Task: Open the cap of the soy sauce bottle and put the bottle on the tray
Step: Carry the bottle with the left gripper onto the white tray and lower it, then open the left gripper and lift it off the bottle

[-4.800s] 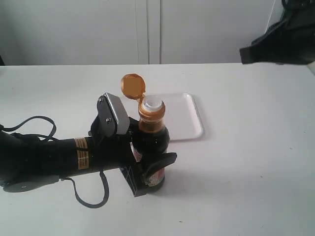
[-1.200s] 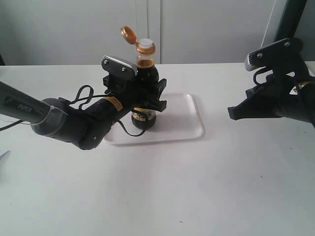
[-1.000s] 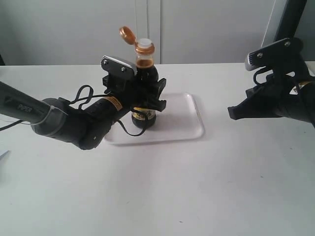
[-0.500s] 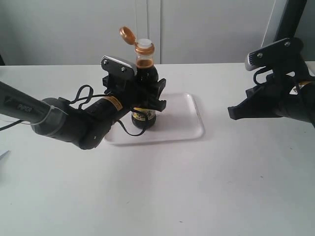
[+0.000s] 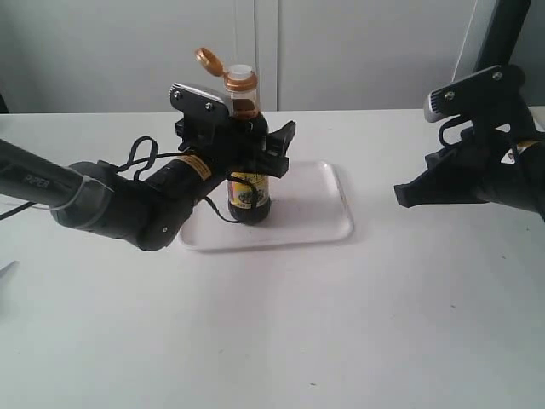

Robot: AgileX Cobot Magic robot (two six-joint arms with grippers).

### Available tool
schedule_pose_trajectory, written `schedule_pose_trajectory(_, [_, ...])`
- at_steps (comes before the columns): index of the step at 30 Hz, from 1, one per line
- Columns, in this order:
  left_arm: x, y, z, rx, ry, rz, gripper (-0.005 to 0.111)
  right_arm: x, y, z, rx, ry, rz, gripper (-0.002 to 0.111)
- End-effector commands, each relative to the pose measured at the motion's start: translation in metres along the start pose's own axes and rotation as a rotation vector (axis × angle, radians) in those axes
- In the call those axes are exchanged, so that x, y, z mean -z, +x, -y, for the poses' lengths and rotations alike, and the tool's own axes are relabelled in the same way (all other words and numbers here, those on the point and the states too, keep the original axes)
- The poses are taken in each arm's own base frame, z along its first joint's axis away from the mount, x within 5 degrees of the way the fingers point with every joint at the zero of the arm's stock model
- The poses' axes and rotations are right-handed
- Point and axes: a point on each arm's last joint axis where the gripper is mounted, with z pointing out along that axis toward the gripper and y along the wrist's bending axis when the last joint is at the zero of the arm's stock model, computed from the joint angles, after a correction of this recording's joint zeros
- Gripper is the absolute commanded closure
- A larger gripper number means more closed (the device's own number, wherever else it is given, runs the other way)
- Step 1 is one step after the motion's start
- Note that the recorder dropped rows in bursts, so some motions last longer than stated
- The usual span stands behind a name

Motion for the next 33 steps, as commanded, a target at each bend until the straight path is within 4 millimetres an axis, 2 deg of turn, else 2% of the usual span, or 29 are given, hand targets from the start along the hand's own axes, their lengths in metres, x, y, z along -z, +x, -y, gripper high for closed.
schedule_pose_trajectory(1, [-0.001,-0.008,-0.002,0.013,-0.018,0.033,0.008,0.000,0.000,0.003,0.003,0.011,0.006,0.108])
schedule_pose_trajectory(5, [0.000,-0.010,-0.002,0.014,-0.020,0.029,0.008,0.000,0.000,0.003,0.003,0.011,0.006,0.108])
schedule_pose_trajectory(9, [0.002,-0.025,-0.003,0.023,-0.033,-0.045,0.008,0.000,0.000,0.003,0.003,0.011,0.006,0.108])
schedule_pose_trajectory(13, [0.005,-0.045,-0.003,0.023,-0.033,-0.048,0.008,0.000,0.000,0.003,0.003,0.011,0.006,0.108])
schedule_pose_trajectory(18, [0.008,-0.055,-0.003,0.022,-0.037,-0.095,0.008,0.000,0.000,0.003,0.003,0.011,0.006,0.108])
schedule_pose_trajectory(23, [0.011,-0.067,-0.003,0.019,-0.036,-0.065,0.008,0.000,0.000,0.003,0.004,0.008,0.000,0.108])
schedule_pose_trajectory(33, [0.021,-0.106,-0.002,-0.026,-0.035,-0.011,0.008,0.000,0.000,0.003,0.004,0.008,0.000,0.108])
